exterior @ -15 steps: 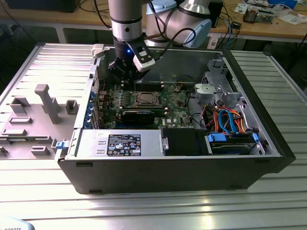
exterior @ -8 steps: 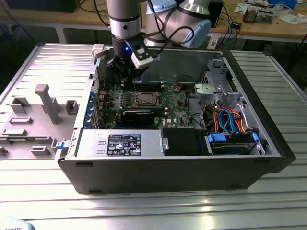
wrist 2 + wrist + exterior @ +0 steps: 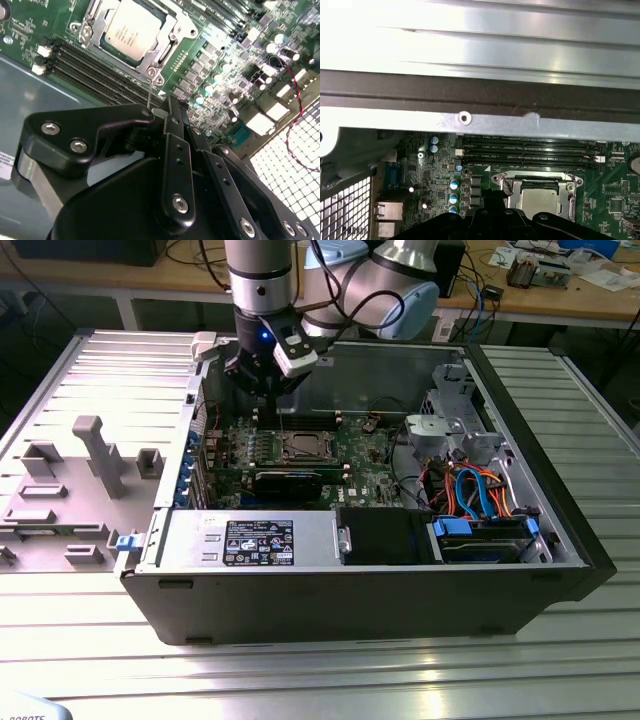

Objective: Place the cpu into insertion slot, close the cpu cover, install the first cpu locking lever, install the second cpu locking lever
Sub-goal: 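Install the first cpu locking lever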

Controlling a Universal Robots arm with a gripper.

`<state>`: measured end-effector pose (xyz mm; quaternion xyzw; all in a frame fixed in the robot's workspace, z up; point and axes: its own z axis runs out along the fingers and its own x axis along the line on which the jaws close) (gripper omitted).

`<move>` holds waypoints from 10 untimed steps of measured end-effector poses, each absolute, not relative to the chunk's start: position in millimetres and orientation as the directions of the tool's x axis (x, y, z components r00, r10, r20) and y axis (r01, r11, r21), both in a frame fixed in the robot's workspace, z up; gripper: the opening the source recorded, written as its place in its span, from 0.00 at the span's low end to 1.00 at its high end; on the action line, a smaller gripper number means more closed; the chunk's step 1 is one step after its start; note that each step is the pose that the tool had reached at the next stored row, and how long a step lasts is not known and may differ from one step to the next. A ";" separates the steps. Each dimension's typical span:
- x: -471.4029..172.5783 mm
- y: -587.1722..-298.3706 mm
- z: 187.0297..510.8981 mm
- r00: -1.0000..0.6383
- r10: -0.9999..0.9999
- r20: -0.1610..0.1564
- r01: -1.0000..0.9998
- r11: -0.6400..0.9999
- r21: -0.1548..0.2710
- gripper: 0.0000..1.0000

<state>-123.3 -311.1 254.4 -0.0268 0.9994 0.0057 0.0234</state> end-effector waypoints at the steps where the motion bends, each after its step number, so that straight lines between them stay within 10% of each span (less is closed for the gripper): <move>1: -123.3 -310.8 255.4 -0.997 -0.053 -0.047 -0.054 0.998 0.010 0.11; 10: -112.4 -310.3 257.3 -0.998 -0.053 -0.045 -0.054 0.999 0.010 0.11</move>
